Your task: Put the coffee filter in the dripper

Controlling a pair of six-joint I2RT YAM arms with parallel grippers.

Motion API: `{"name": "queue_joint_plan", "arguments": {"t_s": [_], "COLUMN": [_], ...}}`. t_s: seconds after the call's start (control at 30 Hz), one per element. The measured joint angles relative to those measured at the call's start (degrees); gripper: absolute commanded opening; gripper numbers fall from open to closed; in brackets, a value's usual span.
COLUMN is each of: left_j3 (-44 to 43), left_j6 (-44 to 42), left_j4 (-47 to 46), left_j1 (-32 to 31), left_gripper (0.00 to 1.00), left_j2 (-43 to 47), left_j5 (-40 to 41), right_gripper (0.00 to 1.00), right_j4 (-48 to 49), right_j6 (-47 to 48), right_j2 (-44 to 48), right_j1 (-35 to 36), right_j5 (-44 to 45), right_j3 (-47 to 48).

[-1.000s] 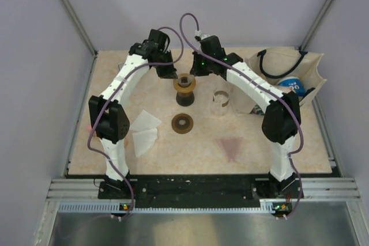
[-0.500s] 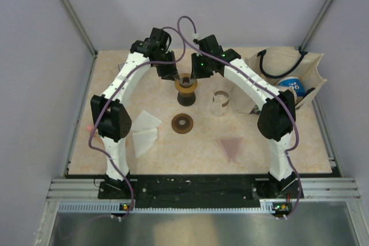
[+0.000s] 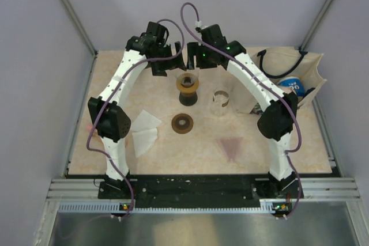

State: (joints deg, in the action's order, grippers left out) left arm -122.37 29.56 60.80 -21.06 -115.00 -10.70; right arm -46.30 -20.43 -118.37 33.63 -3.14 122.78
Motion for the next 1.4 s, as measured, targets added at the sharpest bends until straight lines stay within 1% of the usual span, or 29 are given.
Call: {"name": "queue_joint_plan", "arguments": {"t_s": [0.03, 0.07, 0.2, 0.3, 0.4, 0.43, 0.5, 0.6, 0.67, 0.73, 0.83, 0.87, 0.93, 1.03, 1.1, 1.2, 1.27, 1.4], "left_j3": [-0.1, -0.2, -0.2, 2.2, 10.8, 15.8, 23.7, 36.5, 44.1, 50.5, 59.3, 60.1, 64.8, 69.4, 71.0, 71.6, 71.6, 69.9], "left_j6": [0.0, 0.1, -0.2, -0.3, -0.4, -0.4, -0.2, 0.9, 2.1, 3.3, 5.1, 5.3, 6.6, 8.3, 9.4, 10.5, 11.0, 11.3], "left_j4": [0.4, 0.5, 0.6, -0.8, -4.0, -6.3, -9.5, -13.4, -15.0, -16.2, -17.7, -17.7, -18.9, -20.2, -21.4, -23.6, -25.3, -25.9], "left_j1": [0.2, 0.3, 0.4, 0.2, 0.0, 0.0, 0.0, 0.0, 0.0, 0.0, 0.0, 0.0, 0.0, 0.0, -0.3, -1.5, -3.1, -5.7], "left_gripper": [0.99, 0.99, 0.99, 0.99, 0.99, 0.99, 0.99, 0.99, 0.99, 0.99, 0.99, 0.99, 0.98, 0.97, 0.97, 0.95, 0.94, 0.92], "left_j2": [0.3, 0.7, 4.0, 9.8, 21.2, 27.1, 36.6, 50.3, 57.4, 61.8, 64.5, 64.5, 64.3, 63.1, 61.2, 57.4, 53.7, 46.0], "left_j5": [0.2, 0.3, 1.1, 2.1, 4.5, 5.7, 7.3, 10.0, 11.1, 11.7, 11.6, 11.5, 10.5, 8.6, 8.2, 8.2, 8.5, 9.1], "right_gripper": [0.96, 0.99, 0.99, 0.99, 0.99, 0.99, 0.99, 0.99, 0.99, 0.99, 0.99, 0.99, 0.99, 0.99, 0.99, 0.99, 0.99, 0.99], "right_j4": [-0.2, 0.0, 0.3, 2.7, 5.4, 7.8, 10.3, 16.9, 20.7, 23.3, 25.6, 26.5, 27.0, 26.1, 25.5, 25.2, 25.4, 23.6], "right_j6": [0.0, 0.0, -0.4, -0.7, -1.7, -2.6, -3.5, -4.0, -4.2, -4.3, -5.0, -5.3, -6.3, -8.1, -9.4, -10.9, -11.5, -12.2], "right_j2": [0.1, 0.3, 2.3, 8.7, 18.2, 23.5, 30.7, 44.1, 52.2, 58.3, 65.3, 67.4, 71.6, 78.0, 82.7, 88.0, 89.9, 90.0], "right_j1": [0.0, -0.2, -0.4, -0.4, -0.7, -0.9, -1.2, -1.9, -1.9, -1.9, -1.9, -1.9, -1.9, -1.9, -1.9, -1.9, -1.9, -1.9], "right_j5": [0.7, 1.4, 3.6, 5.2, 6.5, 7.1, 8.2, 8.2, 7.5, 6.2, 4.6, 4.0, 3.3, 3.1, 2.8, 1.8, 1.5, 1.5], "right_j3": [0.7, 1.1, 0.1, -7.3, -17.6, -23.6, -30.8, -44.2, -51.8, -57.4, -64.8, -67.5, -73.1, -80.1, -83.1, -84.5, -84.5, -84.5]}}
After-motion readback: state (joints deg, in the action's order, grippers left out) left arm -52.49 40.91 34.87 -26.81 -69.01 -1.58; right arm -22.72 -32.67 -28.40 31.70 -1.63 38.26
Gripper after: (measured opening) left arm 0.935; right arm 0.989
